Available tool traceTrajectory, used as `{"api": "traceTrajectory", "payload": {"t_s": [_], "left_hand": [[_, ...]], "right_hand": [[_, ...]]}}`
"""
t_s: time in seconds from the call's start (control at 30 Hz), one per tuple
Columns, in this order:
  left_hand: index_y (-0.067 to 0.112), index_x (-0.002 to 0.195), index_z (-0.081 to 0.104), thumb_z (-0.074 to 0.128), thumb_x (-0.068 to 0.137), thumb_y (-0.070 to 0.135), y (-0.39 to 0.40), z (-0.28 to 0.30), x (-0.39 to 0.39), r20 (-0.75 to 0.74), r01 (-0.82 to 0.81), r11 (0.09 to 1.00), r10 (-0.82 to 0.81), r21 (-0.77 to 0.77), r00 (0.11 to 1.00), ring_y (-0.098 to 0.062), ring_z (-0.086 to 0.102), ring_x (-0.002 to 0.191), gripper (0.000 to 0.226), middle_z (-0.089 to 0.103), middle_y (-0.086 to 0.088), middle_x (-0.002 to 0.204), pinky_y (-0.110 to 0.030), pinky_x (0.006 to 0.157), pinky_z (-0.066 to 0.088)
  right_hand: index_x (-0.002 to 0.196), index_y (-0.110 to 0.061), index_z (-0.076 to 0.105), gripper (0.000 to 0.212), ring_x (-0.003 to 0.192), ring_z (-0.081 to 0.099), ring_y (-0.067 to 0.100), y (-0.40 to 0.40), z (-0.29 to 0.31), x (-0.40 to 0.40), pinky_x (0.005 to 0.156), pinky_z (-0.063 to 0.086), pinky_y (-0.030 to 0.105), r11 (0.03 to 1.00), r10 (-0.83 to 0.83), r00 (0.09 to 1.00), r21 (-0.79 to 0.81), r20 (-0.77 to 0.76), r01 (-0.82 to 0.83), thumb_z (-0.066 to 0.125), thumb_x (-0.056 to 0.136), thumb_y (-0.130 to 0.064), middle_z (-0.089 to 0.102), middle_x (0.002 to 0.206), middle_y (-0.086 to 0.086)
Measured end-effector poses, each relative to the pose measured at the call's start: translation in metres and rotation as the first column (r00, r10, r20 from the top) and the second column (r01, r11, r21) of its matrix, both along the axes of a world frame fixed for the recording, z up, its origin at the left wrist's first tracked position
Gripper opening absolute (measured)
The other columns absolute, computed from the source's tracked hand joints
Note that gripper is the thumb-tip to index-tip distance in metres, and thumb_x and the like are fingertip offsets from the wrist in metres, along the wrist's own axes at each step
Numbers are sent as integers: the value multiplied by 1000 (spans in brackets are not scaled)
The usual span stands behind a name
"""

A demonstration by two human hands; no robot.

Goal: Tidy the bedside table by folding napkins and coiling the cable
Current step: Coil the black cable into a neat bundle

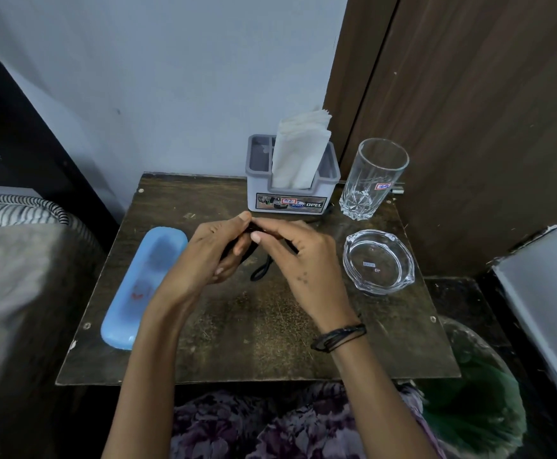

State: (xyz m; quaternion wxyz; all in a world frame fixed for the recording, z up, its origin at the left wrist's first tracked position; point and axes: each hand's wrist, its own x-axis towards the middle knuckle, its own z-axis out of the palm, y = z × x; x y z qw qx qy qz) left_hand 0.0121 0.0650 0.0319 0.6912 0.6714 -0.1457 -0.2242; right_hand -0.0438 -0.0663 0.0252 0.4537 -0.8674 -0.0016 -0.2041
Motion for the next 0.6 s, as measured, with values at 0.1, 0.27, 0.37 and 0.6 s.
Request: {"api": "traceTrajectory", "payload": {"t_s": [0.1, 0.27, 0.37, 0.6], "left_hand": [[18, 48, 38, 37, 98, 28, -2, 8, -9, 37, -38, 999, 39, -21, 999, -4, 15, 27, 50, 24, 7, 29, -11, 31, 13], [19, 48, 37, 38, 98, 29, -4, 23, -21, 57, -100, 992, 105, -79, 993, -4, 15, 28, 51, 24, 7, 30, -13, 32, 14], [17, 50, 36, 38, 98, 29, -7, 31, -26, 51, -127, 985, 134, -121, 990, -4, 16, 28, 50, 24, 7, 30, -13, 32, 14], [23, 44, 38, 43, 96, 34, -13, 32, -31, 33, -150, 983, 154, -104, 988, -5, 17, 28, 53, 26, 8, 31, -12, 31, 15]], "right_hand": [[107, -28, 70, 26, 88, 59, -1, -2, 13, -9, 78, 51, 21, 998, -16, 999, 55, -38, 18, 69, 82, -27, 69, 85, -17], [98, -35, 64, 26, 79, 64, -5, 1, 34, -21, 70, 47, 21, 984, -39, 982, 161, -187, 70, 75, 74, -33, 70, 69, -13], [83, -32, 62, 21, 71, 66, -2, 2, 47, -27, 69, 47, 20, 968, -62, 977, 228, -202, 108, 78, 71, -32, 69, 62, -12], [72, -22, 65, 15, 76, 53, 9, 6, 61, -44, 81, 45, 35, 868, -269, 950, -388, 158, 310, 76, 74, -32, 49, 64, -26]]}}
